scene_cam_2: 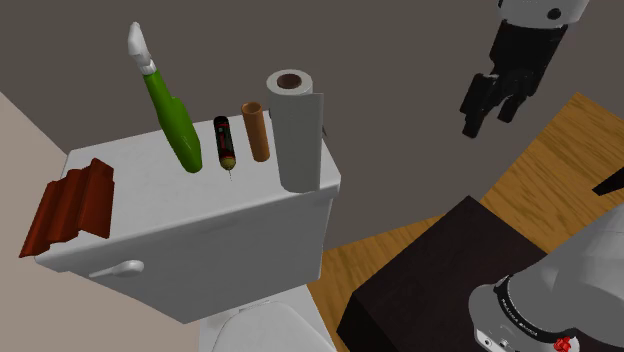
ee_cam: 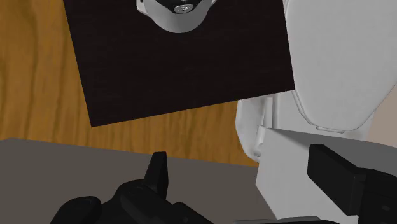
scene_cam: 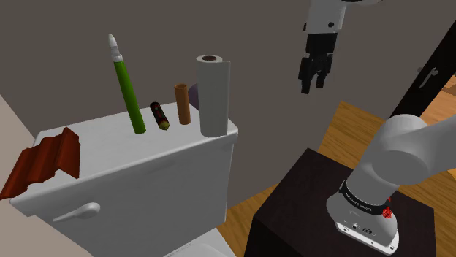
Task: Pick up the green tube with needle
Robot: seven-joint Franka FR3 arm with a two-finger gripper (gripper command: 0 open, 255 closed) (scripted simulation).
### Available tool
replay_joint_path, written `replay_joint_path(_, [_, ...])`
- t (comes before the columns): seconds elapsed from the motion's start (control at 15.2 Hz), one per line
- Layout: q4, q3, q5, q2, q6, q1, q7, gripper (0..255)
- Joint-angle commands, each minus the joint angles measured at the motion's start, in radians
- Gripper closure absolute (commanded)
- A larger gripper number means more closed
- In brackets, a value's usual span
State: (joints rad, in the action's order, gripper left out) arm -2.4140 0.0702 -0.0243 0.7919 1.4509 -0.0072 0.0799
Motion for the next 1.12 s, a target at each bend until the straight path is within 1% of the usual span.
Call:
replay_joint_path(0.0, [0.000, 0.000, 0.000, 0.000, 0.000, 0.000, 0.000, 0])
replay_joint_path(0.26, [0.035, -0.086, -0.060, -0.078, 0.060, 0.027, 0.102, 0])
replay_joint_path(0.53, [0.091, -0.167, -0.103, -0.174, 0.119, 0.048, 0.202, 0])
replay_joint_path(0.79, [0.168, -0.243, -0.127, -0.284, 0.172, 0.063, 0.301, 0])
replay_joint_path(1.06, [0.264, -0.314, -0.127, -0.408, 0.215, 0.073, 0.402, 0])
